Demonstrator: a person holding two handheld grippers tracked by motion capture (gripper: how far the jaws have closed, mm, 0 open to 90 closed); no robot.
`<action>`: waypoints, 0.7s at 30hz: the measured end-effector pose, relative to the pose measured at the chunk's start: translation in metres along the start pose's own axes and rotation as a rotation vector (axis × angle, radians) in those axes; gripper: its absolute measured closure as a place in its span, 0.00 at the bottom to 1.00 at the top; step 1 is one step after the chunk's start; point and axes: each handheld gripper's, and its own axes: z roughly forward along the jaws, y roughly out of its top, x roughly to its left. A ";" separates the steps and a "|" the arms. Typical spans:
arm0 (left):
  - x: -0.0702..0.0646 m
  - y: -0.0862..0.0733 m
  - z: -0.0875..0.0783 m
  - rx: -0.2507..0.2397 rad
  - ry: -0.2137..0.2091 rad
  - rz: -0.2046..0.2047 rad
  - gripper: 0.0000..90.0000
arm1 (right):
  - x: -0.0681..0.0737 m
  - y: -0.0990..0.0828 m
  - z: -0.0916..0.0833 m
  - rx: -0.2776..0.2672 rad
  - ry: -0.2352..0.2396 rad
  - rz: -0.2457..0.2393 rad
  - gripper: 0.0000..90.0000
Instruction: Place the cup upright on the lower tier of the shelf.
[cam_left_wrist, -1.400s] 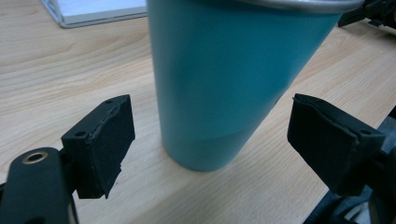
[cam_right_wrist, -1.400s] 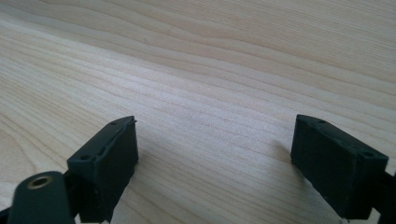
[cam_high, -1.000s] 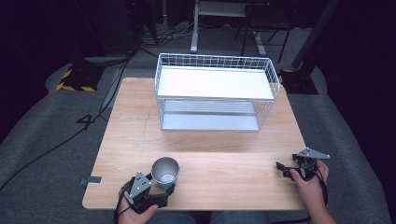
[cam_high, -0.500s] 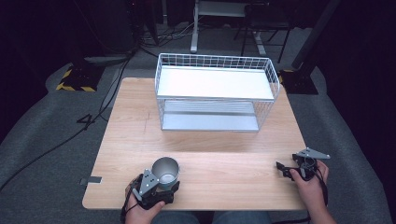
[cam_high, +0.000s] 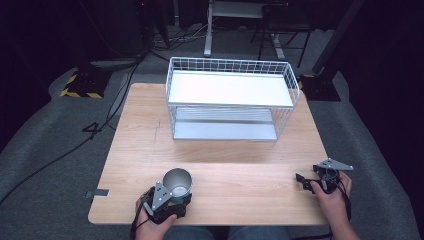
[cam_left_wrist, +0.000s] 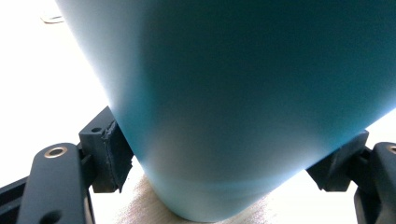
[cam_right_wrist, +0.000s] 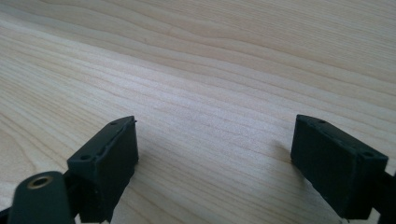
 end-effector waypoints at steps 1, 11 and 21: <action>0.000 0.000 0.000 0.001 -0.002 -0.003 0.25 | 0.000 0.000 0.000 0.000 0.000 0.000 0.17; 0.005 0.003 -0.005 0.000 -0.013 -0.023 0.25 | 0.000 0.000 0.000 0.000 0.000 0.000 0.17; 0.002 0.019 -0.012 -0.037 -0.020 0.002 0.25 | 0.000 0.000 0.000 -0.001 0.000 -0.001 0.17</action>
